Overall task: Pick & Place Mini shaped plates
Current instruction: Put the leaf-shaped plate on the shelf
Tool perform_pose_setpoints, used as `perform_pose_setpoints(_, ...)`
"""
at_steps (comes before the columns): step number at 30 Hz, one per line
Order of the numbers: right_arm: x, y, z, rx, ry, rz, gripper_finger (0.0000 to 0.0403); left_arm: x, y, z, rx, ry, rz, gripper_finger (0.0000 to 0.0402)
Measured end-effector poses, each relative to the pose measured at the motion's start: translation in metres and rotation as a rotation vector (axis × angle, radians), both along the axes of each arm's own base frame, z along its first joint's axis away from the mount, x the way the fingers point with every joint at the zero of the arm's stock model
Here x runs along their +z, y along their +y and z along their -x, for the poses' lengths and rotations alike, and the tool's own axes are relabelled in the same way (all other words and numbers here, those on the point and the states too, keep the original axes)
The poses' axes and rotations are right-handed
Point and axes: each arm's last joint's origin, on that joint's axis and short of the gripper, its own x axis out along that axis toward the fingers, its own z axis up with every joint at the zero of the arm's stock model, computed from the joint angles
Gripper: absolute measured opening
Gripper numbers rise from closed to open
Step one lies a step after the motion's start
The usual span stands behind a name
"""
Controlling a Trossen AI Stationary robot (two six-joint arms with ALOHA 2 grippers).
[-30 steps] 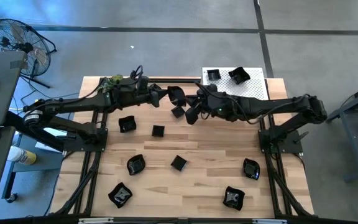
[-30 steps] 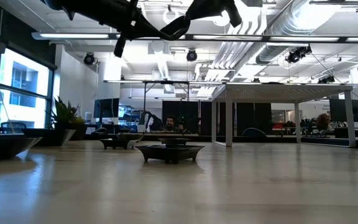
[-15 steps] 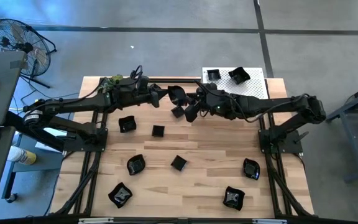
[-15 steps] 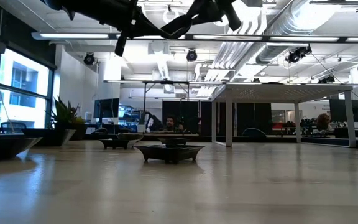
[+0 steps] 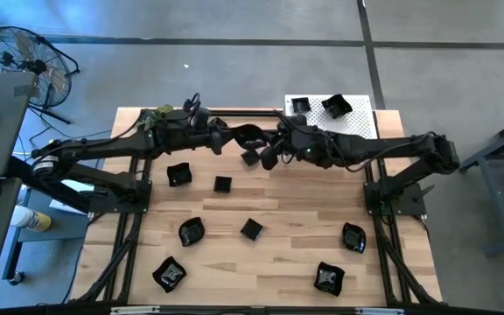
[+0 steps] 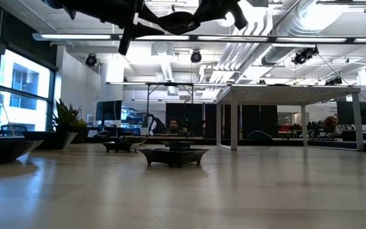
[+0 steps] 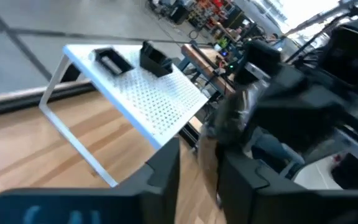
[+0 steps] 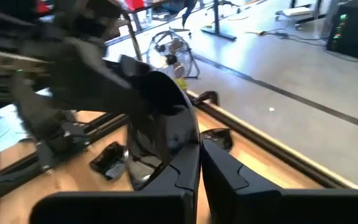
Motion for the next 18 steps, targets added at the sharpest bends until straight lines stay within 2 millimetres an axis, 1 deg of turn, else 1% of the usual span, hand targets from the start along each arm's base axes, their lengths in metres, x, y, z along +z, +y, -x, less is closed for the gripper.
perform_pose_setpoints(5, 0.011, -0.011, 0.015, -0.041, -0.009, 0.002, 0.0002, 0.009, -0.004, 0.014, 0.002, 0.019, -0.070, 0.0146)
perform_pose_setpoints(9, 0.020, -0.025, 0.038, -0.073, 0.042, -0.014, 0.0007, 0.017, -0.009, 0.031, 0.001, 0.034, -0.123, 0.0168)
perform_pose_setpoints(14, 0.024, -0.045, 0.080, -0.050, 0.172, -0.095, 0.0006, 0.028, -0.015, 0.049, -0.003, 0.023, -0.212, 0.0164)
perform_pose_setpoints(18, 0.014, -0.064, 0.110, 0.002, 0.371, -0.193, 0.0004, 0.032, -0.017, 0.057, -0.006, 0.032, -0.255, 0.0144)
